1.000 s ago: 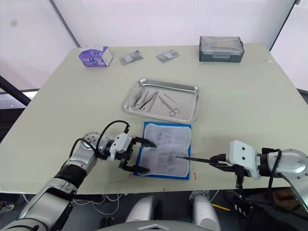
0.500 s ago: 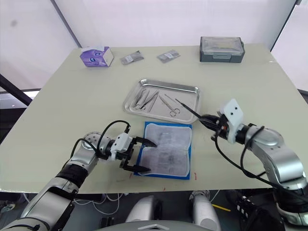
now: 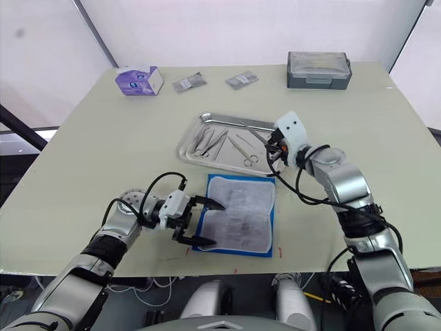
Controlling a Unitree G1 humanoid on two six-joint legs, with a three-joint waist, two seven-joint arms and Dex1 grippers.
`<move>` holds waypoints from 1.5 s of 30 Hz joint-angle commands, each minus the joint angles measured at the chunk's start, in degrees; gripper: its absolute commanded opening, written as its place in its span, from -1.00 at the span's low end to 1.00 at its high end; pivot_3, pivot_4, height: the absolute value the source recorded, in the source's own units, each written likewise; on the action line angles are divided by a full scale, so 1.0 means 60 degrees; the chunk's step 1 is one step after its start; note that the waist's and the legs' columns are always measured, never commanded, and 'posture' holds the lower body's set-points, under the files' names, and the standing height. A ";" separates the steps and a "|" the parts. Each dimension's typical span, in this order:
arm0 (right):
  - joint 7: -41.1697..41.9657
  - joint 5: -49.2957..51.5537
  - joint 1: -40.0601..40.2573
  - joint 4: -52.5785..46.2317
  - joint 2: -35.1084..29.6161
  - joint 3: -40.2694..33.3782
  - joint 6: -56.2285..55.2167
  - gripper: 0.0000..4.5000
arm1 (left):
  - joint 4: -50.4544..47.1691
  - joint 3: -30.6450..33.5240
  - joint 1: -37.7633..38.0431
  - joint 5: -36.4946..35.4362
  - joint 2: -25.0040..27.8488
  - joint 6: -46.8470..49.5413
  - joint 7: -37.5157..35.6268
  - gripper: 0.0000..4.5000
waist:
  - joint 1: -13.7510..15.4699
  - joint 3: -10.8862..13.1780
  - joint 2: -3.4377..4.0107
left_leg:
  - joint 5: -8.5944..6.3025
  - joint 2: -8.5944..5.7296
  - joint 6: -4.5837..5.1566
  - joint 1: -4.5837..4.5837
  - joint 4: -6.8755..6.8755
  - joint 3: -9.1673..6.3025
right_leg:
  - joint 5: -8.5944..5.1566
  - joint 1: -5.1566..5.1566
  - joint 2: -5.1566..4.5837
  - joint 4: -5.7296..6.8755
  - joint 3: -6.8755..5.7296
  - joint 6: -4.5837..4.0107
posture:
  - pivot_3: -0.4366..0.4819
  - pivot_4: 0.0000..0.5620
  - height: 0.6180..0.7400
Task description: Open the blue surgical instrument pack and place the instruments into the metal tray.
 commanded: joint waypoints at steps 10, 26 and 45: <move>0.0248 -0.1132 -0.2091 0.4101 0.0829 0.0150 -0.1066 -0.99 | 0.0554 -0.0184 0.0558 0.0707 -0.0216 0.0241 -0.0391 1.00 | -0.0031 0.0003 0.0018 | 0.0000 0.0000 0.0000 -0.0004 0.0000 0.0008 | 0.0000 -0.0026 0.0003 0.0025 0.0017 0.0000 | -0.05 -0.47 0.86; 0.0470 -0.1811 -0.2742 0.5724 0.1194 -0.0083 -0.2404 0.57 | 0.0478 -0.0088 0.0689 0.0721 -0.0143 0.0246 -0.0391 1.00 | -0.0042 0.0003 0.0030 | 0.0000 -0.0001 0.0000 -0.0012 0.0001 0.0006 | 0.0000 -0.0046 0.0000 0.0042 0.0036 0.0001 | -0.05 -0.47 0.86; 0.1783 -0.0644 0.0212 0.0275 -0.0345 -0.1381 -0.3089 0.96 | -0.2523 0.1280 0.0787 -0.1057 0.0516 0.1976 -0.0326 1.00 | -0.0220 0.0125 -0.0058 | 0.0001 0.0012 -0.0001 -0.0202 0.0013 -0.0014 | 0.0004 -0.0212 0.0004 0.0046 0.0018 0.0002 | -0.05 -0.47 0.86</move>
